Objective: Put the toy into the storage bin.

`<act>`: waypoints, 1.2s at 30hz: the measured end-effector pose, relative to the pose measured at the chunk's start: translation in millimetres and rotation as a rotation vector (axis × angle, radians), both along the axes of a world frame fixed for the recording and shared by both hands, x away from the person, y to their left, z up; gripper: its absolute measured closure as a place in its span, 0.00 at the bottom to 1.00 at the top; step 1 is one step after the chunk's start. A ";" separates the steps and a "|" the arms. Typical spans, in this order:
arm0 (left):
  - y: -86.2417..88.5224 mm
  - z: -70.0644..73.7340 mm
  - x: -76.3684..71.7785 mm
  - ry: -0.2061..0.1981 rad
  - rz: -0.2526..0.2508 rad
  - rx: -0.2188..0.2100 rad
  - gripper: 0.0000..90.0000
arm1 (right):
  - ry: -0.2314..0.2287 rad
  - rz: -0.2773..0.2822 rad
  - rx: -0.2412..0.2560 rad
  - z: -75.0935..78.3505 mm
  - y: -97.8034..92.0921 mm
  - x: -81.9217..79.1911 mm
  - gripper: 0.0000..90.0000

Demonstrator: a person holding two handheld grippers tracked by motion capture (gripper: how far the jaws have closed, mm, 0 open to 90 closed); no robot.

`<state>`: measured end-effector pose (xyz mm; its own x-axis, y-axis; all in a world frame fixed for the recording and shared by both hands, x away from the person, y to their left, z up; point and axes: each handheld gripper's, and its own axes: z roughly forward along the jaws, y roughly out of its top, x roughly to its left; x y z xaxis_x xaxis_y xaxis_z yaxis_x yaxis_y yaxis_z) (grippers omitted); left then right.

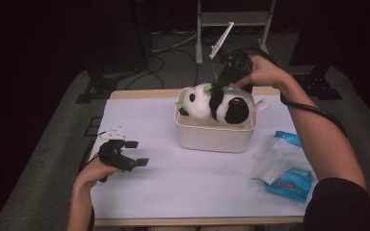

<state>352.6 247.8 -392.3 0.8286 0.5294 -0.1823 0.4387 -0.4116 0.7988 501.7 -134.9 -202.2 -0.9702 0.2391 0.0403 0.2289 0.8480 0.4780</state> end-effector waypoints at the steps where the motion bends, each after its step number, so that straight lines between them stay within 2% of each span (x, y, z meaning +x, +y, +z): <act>1: -0.2 -0.1 -0.1 -0.001 0.001 -0.003 0.09 | 0.002 0.001 -0.002 -2.3 0.3 1.4 0.82; 17: -0.7 -1.0 -0.1 0.006 0.008 0.002 0.06 | 0.059 -0.006 0.001 -41.6 6.7 10.8 0.82; 21: 0.0 -1.2 0.2 0.005 0.010 0.006 0.06 | 0.059 -0.005 0.014 -46.6 7.4 11.7 0.82; 28: -0.8 -0.1 -1.0 0.004 0.007 0.003 0.06 | 0.037 -0.015 0.007 -54.8 6.6 6.0 0.82; 36: -1.4 0.7 -1.2 0.002 0.005 0.006 0.06 | 0.036 -0.021 -0.001 -64.2 6.4 0.8 0.81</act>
<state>351.4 246.4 -391.6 0.8256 0.5346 -0.1806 0.4420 -0.4138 0.7959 502.5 -128.5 -266.4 -0.9629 0.2593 0.0748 0.2635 0.8435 0.4680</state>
